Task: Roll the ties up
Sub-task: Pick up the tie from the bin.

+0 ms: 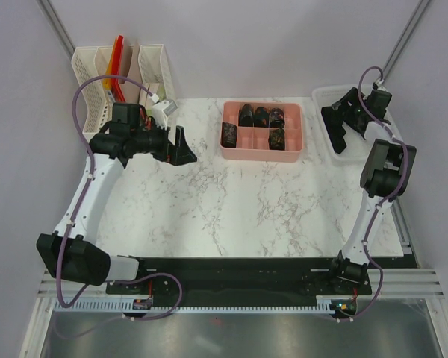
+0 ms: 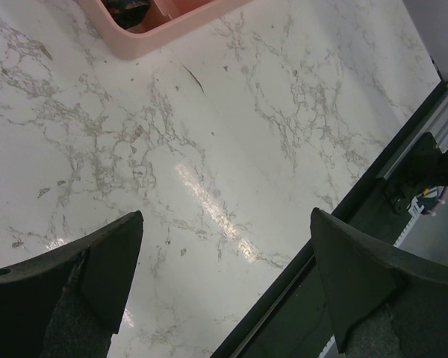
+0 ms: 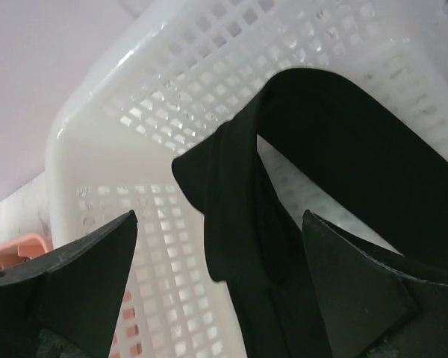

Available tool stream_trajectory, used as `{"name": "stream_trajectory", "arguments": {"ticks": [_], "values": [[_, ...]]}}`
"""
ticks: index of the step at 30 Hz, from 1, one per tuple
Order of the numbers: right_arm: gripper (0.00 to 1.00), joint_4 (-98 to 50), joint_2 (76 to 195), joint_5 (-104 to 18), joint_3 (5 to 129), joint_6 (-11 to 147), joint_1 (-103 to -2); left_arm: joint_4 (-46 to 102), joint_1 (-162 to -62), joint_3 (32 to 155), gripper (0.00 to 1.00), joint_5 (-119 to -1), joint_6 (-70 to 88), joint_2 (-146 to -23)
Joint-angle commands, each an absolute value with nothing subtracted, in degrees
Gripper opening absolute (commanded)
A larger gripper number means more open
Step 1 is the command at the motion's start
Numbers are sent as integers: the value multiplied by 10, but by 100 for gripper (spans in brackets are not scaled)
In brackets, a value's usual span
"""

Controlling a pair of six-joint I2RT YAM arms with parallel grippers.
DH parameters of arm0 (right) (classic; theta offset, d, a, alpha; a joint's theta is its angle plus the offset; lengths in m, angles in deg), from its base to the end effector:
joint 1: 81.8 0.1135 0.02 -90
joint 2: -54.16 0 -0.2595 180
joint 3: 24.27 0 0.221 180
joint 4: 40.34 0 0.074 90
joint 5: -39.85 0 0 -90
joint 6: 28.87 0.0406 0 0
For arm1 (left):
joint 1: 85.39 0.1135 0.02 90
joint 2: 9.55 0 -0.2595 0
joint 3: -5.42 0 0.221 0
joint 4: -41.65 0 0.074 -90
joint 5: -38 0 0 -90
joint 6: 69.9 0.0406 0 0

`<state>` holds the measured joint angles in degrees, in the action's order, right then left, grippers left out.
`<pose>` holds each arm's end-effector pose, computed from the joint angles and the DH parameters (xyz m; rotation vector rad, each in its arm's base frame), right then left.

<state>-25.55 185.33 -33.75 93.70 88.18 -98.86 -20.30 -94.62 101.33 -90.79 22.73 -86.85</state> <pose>0.4868 -0.1374 0.2054 0.6064 1.9706 0.4024 0.2419 -0.0651 0.3647 0.5691 2.1907 -0.8421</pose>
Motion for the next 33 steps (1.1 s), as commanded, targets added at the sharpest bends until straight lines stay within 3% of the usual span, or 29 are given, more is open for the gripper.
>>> {"name": "stream_trajectory", "arguments": {"ticks": [1, 11, 19, 20, 25, 33], "values": [[98, -345, 1899, -325, 992, 908, -989, -197, -945, 1011, 100, -898, 225, -880], [84, -428, 1966, -303, 1026, 994, -978, -208, -945, 1022, 100, -880, 218, -909], [40, -461, 1926, -254, 1005, 1075, -980, -210, -944, 1024, 100, -878, 216, -914], [27, -469, 1919, -251, 1004, 1089, -981, -210, -945, 1025, 100, -878, 217, -914], [3, -483, 1856, -228, 998, 1109, -1003, -210, -944, 1037, 100, -872, 218, -909], [0, -498, 1752, -118, 1002, 1155, -1044, -207, -936, 1055, 99, -894, 227, -898]]}}
